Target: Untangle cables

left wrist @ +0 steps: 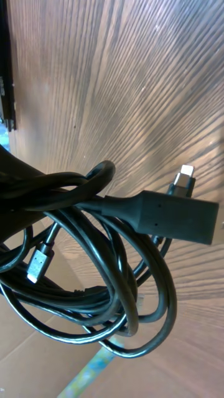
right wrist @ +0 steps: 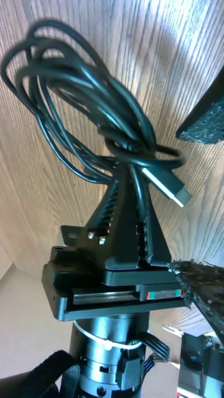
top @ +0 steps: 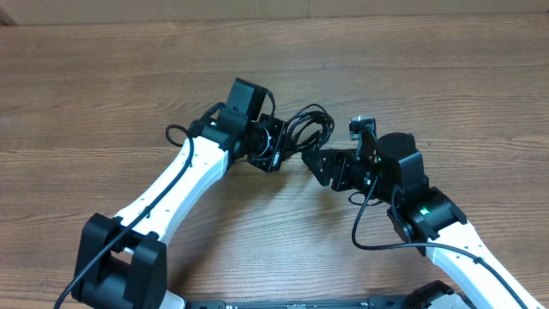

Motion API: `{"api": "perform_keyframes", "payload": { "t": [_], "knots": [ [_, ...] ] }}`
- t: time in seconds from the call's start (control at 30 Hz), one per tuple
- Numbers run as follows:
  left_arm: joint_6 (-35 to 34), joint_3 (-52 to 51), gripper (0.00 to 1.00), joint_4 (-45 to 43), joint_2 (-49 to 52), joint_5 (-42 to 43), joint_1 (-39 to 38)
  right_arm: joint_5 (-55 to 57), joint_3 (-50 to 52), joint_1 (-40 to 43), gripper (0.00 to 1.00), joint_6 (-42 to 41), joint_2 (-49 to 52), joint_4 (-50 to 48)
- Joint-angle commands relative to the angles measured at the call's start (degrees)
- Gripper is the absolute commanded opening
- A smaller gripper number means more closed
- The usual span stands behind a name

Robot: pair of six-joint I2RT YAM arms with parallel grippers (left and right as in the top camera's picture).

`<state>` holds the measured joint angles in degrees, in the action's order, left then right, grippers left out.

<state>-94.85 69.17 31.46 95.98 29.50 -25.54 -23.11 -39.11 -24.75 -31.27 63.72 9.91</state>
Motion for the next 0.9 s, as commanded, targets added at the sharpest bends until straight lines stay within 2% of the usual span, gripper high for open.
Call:
{"api": "perform_keyframes", "payload": {
  "t": [0.0,0.13,0.23,0.33,0.87],
  "knots": [
    [-2.1,1.4,0.04,-0.5,-1.5,-0.7,-0.4,0.6,-1.1,-0.2,0.59,0.3,0.1,-0.1],
    [-2.3,1.4,0.04,-0.5,-1.5,-1.6,-0.4,0.6,-1.1,-0.2,0.50,0.3,0.1,0.1],
    [-3.1,1.4,0.04,-0.5,-1.5,-1.2,-0.4,0.6,-1.1,-0.2,0.47,0.3,0.1,0.1],
    [-3.1,1.4,0.05,-0.5,-1.5,-0.9,-0.4,0.6,-1.1,-0.2,0.41,0.3,0.1,0.1],
    [-3.8,1.4,0.04,-0.9,-1.5,2.1,-0.9,0.6,-1.0,-0.2,0.41,0.3,0.6,0.1]
  ]
}}
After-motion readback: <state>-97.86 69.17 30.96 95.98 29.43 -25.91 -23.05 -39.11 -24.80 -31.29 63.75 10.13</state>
